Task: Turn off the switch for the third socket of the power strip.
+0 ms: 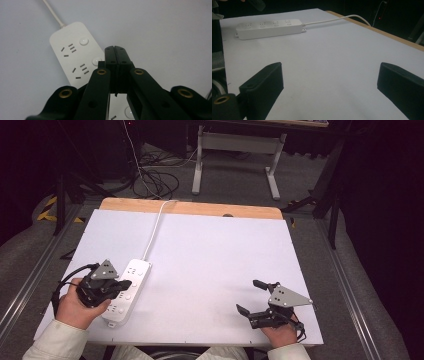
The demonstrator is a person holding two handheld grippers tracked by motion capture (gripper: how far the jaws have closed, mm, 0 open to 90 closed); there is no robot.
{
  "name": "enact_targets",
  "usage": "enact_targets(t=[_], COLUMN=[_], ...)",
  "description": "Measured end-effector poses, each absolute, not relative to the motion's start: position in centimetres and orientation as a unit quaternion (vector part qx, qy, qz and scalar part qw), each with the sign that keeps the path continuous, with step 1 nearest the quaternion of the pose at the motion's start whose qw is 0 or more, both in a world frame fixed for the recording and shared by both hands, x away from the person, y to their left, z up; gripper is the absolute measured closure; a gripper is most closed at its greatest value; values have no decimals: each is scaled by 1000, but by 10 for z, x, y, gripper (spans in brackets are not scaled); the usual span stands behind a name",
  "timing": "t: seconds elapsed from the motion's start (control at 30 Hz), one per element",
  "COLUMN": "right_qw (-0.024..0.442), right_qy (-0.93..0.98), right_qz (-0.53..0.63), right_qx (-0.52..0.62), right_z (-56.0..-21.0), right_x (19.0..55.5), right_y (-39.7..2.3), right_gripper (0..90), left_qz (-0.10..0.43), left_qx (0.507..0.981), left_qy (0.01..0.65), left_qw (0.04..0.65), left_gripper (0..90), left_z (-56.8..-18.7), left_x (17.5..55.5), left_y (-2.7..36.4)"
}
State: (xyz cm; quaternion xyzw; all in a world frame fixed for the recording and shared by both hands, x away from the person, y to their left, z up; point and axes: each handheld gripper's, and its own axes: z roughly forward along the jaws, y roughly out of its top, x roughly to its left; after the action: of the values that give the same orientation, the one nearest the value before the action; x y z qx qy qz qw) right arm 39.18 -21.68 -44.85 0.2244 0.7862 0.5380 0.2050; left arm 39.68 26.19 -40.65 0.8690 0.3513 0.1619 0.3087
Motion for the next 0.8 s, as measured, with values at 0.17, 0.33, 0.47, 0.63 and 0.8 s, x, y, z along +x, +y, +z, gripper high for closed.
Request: enact_targets(t=[0.17,0.33,0.47,0.63,0.8], right_qw=[205,206,204,202,201], right_qy=[787,787,788,788,789], right_qz=[537,536,536,539,538], right_qx=[225,225,223,222,220], right_z=[-449,-449,-449,-449,-449], right_x=[392,392,392,392,393], right_y=[-217,-217,-217,-216,-216], right_gripper=[72,72,72,72,71], left_qz=[136,114,104,100,97], left_qx=[880,893,901,904,906], left_qy=[365,362,358,361,366], left_qw=[271,242,222,207,189], left_gripper=[900,899,900,900,900], left_z=[-414,-419,-422,-424,-424], left_x=[404,409,410,412,412], left_y=[256,252,249,247,246])
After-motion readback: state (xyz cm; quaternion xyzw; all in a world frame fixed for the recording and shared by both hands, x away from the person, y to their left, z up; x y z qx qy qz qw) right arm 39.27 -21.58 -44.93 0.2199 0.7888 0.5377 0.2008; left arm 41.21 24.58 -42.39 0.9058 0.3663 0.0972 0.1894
